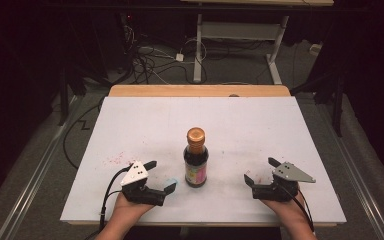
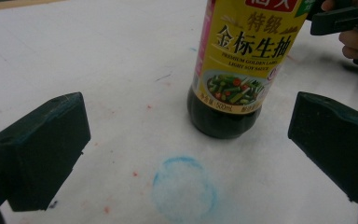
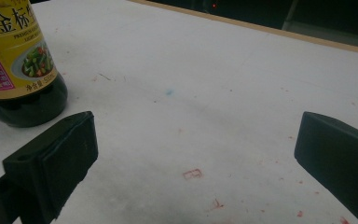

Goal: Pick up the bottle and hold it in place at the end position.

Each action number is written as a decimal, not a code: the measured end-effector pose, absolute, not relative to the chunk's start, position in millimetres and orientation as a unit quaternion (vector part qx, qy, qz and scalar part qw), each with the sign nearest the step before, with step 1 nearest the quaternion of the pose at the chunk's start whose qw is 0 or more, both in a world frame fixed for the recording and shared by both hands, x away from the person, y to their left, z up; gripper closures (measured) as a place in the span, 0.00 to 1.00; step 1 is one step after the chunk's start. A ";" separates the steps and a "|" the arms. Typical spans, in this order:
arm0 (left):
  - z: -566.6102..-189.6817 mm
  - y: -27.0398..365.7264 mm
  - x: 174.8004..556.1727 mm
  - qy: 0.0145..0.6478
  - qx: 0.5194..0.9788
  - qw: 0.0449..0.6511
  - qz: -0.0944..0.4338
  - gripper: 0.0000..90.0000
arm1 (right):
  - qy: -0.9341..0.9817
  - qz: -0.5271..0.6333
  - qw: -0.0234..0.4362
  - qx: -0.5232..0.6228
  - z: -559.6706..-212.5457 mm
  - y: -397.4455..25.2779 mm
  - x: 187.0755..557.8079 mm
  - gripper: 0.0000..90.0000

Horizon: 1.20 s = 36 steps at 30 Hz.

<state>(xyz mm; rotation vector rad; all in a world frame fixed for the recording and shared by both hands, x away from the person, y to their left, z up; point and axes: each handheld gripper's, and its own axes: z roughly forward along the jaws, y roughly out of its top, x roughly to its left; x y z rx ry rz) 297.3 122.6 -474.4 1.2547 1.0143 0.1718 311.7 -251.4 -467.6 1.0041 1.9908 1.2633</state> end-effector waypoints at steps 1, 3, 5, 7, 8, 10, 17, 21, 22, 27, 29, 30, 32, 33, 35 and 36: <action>-474.1 121.1 297.3 0.450 0.562 0.690 0.079 0.00 | 0.745 0.472 0.285 0.376 -467.6 -251.4 311.7 0.00; -473.4 117.3 297.7 0.449 0.562 0.691 0.077 0.00 | 0.744 0.474 0.284 0.376 -467.7 -251.7 311.8 0.00; -472.8 113.6 298.9 0.450 0.562 0.690 0.073 0.00 | 0.744 0.473 0.284 0.376 -467.8 -251.9 311.9 0.00; -471.6 110.9 299.6 0.449 0.563 0.690 0.069 0.00 | 0.745 0.473 0.283 0.375 -468.0 -252.3 312.1 0.00; -470.8 109.1 300.0 0.448 0.564 0.690 0.071 0.00 | 0.745 0.474 0.282 0.375 -468.0 -252.3 312.1 0.00; -468.9 106.1 301.0 0.446 0.563 0.692 0.068 0.00 | 0.746 0.474 0.283 0.373 -468.1 -252.5 311.8 0.00; -462.1 91.5 304.4 0.435 0.563 0.699 0.063 0.00 | 0.748 0.472 0.284 0.370 -468.3 -253.4 311.1 0.00; -460.2 81.9 304.7 0.430 0.566 0.702 0.056 0.00 | 0.746 0.474 0.286 0.371 -467.4 -254.6 310.6 0.00; -459.4 80.0 304.9 0.428 0.566 0.703 0.054 0.00 | 0.746 0.474 0.285 0.371 -467.4 -254.5 310.4 0.00; -456.3 72.1 306.6 0.424 0.567 0.705 0.048 0.00 | 0.747 0.474 0.285 0.369 -467.4 -253.5 310.2 0.00; -454.8 69.7 307.9 0.423 0.566 0.706 0.047 0.00 | 0.748 0.473 0.286 0.369 -467.4 -253.2 310.0 0.00; -454.1 68.6 308.8 0.423 0.566 0.706 0.046 0.00 | 0.747 0.473 0.286 0.369 -467.4 -253.0 309.9 0.00; -453.2 65.5 309.6 0.421 0.568 0.706 0.047 0.00 | 0.748 0.473 0.286 0.369 -467.5 -252.8 309.9 0.00; -453.0 62.7 310.7 0.422 0.570 0.703 0.046 0.00 | 0.748 0.473 0.285 0.368 -467.6 -252.8 309.9 0.00; -453.3 60.6 311.8 0.421 0.573 0.702 0.045 0.00 | 0.748 0.473 0.285 0.369 -467.9 -252.8 310.4 0.00; -453.5 59.9 312.4 0.421 0.574 0.701 0.045 0.00 | 0.747 0.473 0.284 0.370 -467.9 -252.9 310.7 0.00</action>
